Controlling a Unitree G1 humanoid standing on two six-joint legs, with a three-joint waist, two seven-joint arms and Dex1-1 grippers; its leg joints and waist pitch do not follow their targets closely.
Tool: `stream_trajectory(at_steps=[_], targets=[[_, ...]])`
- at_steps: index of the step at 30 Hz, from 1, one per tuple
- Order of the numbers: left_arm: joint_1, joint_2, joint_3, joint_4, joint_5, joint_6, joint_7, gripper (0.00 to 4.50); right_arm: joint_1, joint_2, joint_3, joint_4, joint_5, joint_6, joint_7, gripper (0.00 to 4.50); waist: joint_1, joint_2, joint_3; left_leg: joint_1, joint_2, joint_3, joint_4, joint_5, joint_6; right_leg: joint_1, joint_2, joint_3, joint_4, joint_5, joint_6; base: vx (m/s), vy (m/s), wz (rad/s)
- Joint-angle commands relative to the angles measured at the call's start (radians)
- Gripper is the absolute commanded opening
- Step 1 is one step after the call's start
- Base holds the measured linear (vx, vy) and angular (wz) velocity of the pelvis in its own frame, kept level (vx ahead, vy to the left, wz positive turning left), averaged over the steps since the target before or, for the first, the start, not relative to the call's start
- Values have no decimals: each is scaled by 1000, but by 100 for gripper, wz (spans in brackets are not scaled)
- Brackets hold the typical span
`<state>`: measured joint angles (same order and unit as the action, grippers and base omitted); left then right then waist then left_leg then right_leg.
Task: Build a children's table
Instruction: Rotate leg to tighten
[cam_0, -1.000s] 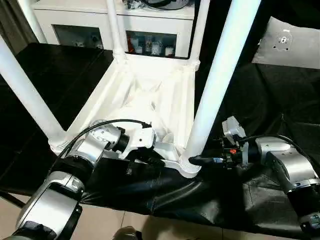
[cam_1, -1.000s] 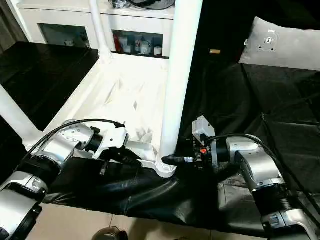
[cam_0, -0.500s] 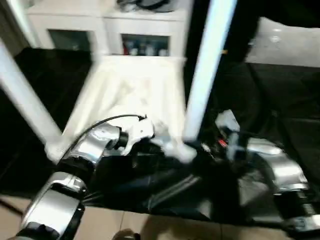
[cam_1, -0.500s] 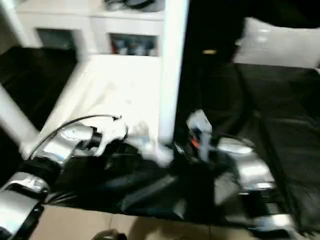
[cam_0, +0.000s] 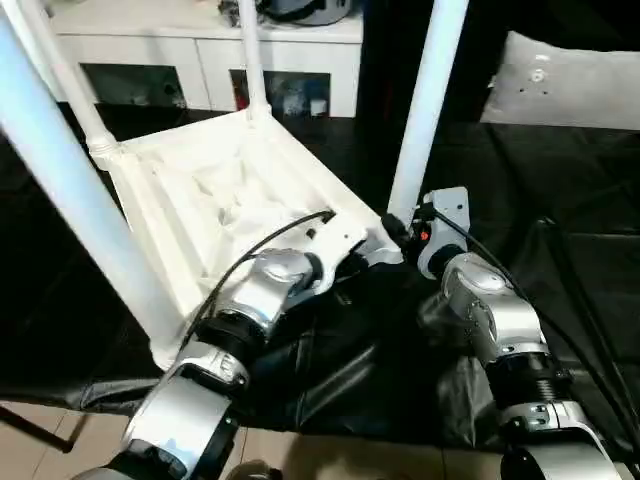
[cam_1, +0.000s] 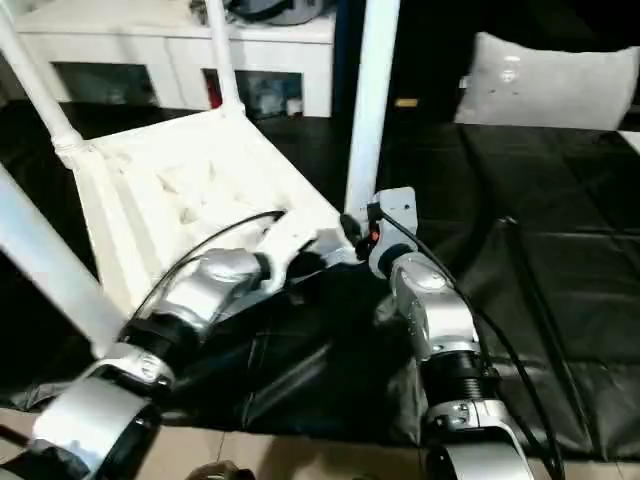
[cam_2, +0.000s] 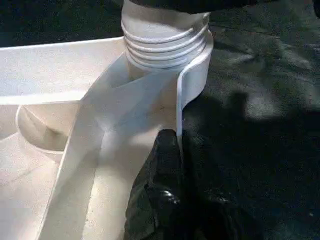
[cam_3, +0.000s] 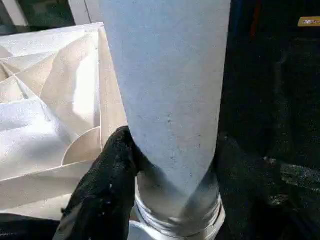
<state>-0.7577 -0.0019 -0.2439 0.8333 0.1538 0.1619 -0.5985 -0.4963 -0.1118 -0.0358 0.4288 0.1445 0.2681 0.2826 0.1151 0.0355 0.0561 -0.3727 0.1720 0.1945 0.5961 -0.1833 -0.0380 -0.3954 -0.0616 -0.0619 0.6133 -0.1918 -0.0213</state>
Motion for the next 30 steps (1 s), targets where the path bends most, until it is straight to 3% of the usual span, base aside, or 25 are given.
stream_trajectory(at_steps=[1,2,5,6,7,10,12,14,20,22,23,27,28,30], targets=[[10,-22,-28,-33,11,-1,13,0,42,29,22,-9,14,14,38,267,4,-16,-70,9,57,-34,-62,-115,83,49,-98,51,-77,-127,-198,0,0,0],[13,-14,-32,-35,17,0,15,0,49,25,14,-18,23,12,44,298,5,-13,-67,11,58,-34,-64,-136,80,46,-98,51,-82,-157,-194,0,0,0],[28,15,-43,-38,37,-13,10,0,74,-2,-23,-55,74,27,85,307,4,-12,-65,12,60,-37,-69,-165,69,48,-98,49,-86,-195,-186,0,0,0],[43,44,-45,-45,34,-31,-19,0,90,-49,-45,-85,112,49,152,322,3,-7,-64,11,61,-37,-70,-176,68,48,-98,50,-87,-197,-182,0,0,0],[46,50,-46,-46,33,-35,-27,0,93,-61,-47,-89,116,51,166,322,5,-12,-66,11,62,-39,-70,-173,71,54,-98,49,-85,-180,-180,0,0,0],[64,90,-53,-52,32,-65,-79,0,106,-135,-50,-97,122,28,258,353,0,-14,-63,4,57,-35,-66,-157,76,53,-99,49,-86,-167,-189,0,0,0],[76,123,-61,-58,30,-85,-134,0,114,-199,-37,-95,109,-16,346,358,0,-18,-64,3,53,-34,-63,-151,83,56,-99,48,-87,-189,-182,0,0,0],[88,169,-81,-67,31,-123,-205,0,135,-277,-2,-115,105,-51,485,390,0,-15,-61,6,53,-33,-62,-164,87,52,-98,46,-96,-258,-165,0,0,0],[97,234,-122,-76,22,-206,-347,0,138,-356,20,-111,127,-91,646,436,1,-14,-64,10,61,-33,-64,-180,89,45,-96,44,-96,-282,-168,0,0,0],[100,264,-145,-85,22,-250,-427,0,140,-390,40,-115,141,-111,754,440,8,-13,-66,10,65,-33,-64,-174,89,45,-97,46,-93,-268,-178,0,0,0],[101,279,-159,-89,23,-273,-468,0,139,-408,56,-117,149,-120,815,440,11,-18,-67,10,66,-32,-63,-172,91,46,-97,46,-89,-254,-182,0,0,0],[104,303,-179,-99,17,-304,-538,0,135,-439,83,-113,160,-142,917,440,28,-15,-69,10,70,-30,-61,-159,99,43,-98,47,-83,-215,-196,0,0,0],[107,315,-195,-114,7,-325,-597,0,122,-446,97,-107,166,-136,973,440,32,-22,-69,12,71,-29,-61,-159,100,42,-100,47,-83,-214,-200,0,0,0],[108,321,-202,-121,6,-333,-622,0,115,-449,105,-103,169,-131,998,440,38,-18,-69,10,71,-29,-61,-150,101,42,-101,47,-79,-216,-202,0,0,0]])
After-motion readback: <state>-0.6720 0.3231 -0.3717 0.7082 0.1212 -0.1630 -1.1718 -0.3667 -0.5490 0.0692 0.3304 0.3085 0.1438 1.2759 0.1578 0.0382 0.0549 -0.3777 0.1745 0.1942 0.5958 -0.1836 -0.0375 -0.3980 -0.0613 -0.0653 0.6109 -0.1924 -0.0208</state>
